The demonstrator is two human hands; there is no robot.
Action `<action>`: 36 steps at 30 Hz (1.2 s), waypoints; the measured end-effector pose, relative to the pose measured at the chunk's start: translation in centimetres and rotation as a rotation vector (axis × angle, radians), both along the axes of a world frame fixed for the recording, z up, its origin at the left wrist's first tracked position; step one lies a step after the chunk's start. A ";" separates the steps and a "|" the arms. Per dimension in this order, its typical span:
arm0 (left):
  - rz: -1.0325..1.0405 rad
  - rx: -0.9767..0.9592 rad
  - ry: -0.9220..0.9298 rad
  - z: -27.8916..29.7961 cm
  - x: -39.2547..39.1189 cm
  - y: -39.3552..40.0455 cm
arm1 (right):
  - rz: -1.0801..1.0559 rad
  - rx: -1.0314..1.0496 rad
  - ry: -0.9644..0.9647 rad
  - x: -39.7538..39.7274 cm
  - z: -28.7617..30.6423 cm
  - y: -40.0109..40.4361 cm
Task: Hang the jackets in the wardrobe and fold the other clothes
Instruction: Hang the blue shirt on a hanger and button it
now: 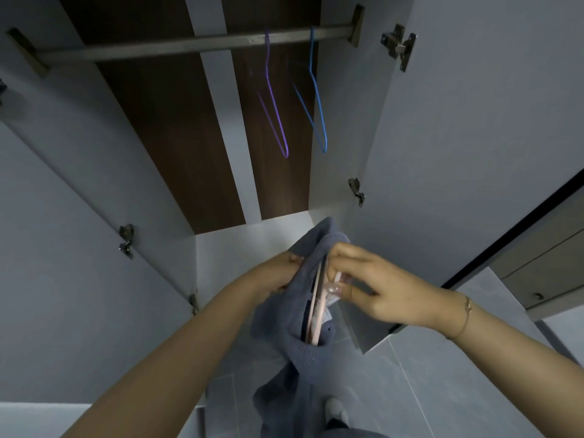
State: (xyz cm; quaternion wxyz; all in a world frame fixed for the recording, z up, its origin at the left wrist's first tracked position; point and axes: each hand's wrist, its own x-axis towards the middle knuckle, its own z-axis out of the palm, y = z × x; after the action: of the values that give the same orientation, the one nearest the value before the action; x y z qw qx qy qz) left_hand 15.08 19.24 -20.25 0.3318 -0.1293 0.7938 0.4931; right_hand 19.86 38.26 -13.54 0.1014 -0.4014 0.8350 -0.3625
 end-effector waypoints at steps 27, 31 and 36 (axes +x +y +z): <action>-0.393 0.000 0.937 10.1 -1.2 -15.5 | -0.284 -0.041 -0.034 -5.6 3.0 -2.2; -0.289 -0.024 0.917 8.6 -5.1 -14.1 | -0.511 -0.140 0.070 -4.0 1.5 -2.6; -0.248 -0.181 0.948 6.7 -8.4 -10.2 | -0.820 -0.006 0.124 -3.9 1.1 -0.3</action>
State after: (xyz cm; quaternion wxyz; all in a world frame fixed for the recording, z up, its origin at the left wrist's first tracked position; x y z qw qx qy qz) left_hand 6.64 9.02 -13.55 -0.0219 0.1762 0.9063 0.3836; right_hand 15.93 37.94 -12.43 -0.1031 -0.0570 0.9291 -0.3506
